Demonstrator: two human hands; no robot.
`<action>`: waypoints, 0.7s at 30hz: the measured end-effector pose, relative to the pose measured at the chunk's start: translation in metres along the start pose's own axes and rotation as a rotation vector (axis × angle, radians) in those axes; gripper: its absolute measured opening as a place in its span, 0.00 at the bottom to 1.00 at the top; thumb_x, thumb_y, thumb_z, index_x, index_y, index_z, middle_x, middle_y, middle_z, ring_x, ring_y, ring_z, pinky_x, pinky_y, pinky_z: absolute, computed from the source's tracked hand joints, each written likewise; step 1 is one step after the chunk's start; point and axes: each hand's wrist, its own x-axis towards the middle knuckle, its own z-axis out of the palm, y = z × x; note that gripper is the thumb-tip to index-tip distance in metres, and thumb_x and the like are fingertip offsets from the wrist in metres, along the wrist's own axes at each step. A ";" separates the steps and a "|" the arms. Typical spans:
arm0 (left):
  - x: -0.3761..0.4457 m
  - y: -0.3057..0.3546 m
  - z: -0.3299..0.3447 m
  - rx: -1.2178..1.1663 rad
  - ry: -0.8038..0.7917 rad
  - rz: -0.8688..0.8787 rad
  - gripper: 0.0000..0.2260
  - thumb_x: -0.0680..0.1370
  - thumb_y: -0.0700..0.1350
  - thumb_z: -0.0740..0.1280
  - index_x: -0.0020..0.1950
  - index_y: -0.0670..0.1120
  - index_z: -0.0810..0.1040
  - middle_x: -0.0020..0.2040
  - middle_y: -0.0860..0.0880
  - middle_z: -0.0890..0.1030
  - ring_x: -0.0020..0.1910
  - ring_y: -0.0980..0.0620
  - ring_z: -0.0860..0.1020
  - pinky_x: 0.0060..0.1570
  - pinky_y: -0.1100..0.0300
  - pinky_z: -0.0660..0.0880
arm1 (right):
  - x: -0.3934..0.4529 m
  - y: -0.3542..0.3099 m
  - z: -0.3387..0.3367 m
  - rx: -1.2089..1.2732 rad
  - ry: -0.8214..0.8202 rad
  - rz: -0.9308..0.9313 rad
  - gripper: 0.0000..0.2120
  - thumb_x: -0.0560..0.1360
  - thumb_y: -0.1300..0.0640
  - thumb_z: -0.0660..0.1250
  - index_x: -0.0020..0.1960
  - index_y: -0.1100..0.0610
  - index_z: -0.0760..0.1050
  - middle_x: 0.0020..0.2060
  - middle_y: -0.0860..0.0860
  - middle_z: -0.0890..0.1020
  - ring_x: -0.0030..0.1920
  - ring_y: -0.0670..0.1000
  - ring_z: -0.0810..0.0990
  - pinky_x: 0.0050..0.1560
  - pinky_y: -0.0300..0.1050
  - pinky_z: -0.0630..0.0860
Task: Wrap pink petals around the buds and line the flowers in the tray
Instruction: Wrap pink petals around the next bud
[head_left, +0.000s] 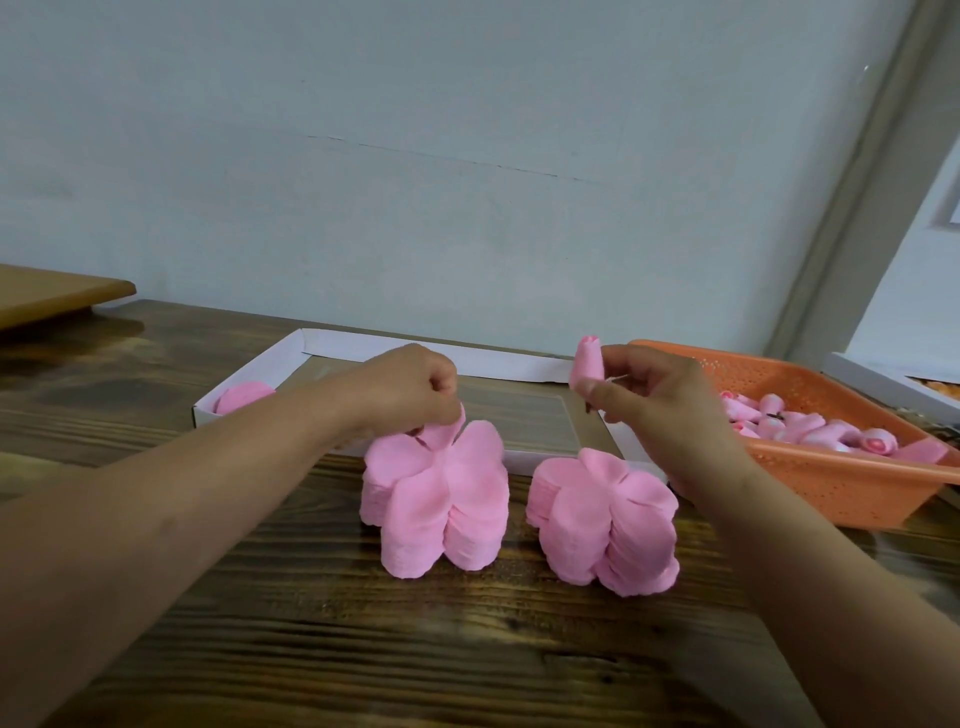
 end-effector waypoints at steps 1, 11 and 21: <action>-0.001 0.002 0.001 -0.170 -0.028 -0.076 0.14 0.74 0.35 0.64 0.29 0.46 0.70 0.27 0.51 0.70 0.26 0.53 0.67 0.27 0.64 0.64 | -0.001 -0.003 0.003 0.063 -0.004 0.017 0.07 0.71 0.63 0.71 0.40 0.51 0.81 0.31 0.51 0.82 0.32 0.46 0.77 0.34 0.38 0.73; -0.007 0.017 0.022 -1.094 -0.103 -0.239 0.08 0.80 0.40 0.61 0.45 0.39 0.76 0.36 0.42 0.83 0.31 0.48 0.83 0.31 0.57 0.81 | -0.013 -0.018 0.017 0.360 -0.022 0.019 0.09 0.69 0.70 0.70 0.49 0.65 0.77 0.42 0.57 0.85 0.42 0.51 0.83 0.41 0.38 0.77; -0.016 0.020 0.037 -1.400 -0.148 -0.229 0.19 0.72 0.44 0.64 0.60 0.36 0.74 0.53 0.35 0.82 0.45 0.42 0.84 0.46 0.49 0.81 | -0.018 -0.006 0.018 0.341 0.005 0.086 0.10 0.70 0.69 0.70 0.50 0.62 0.77 0.44 0.57 0.85 0.46 0.57 0.84 0.50 0.53 0.80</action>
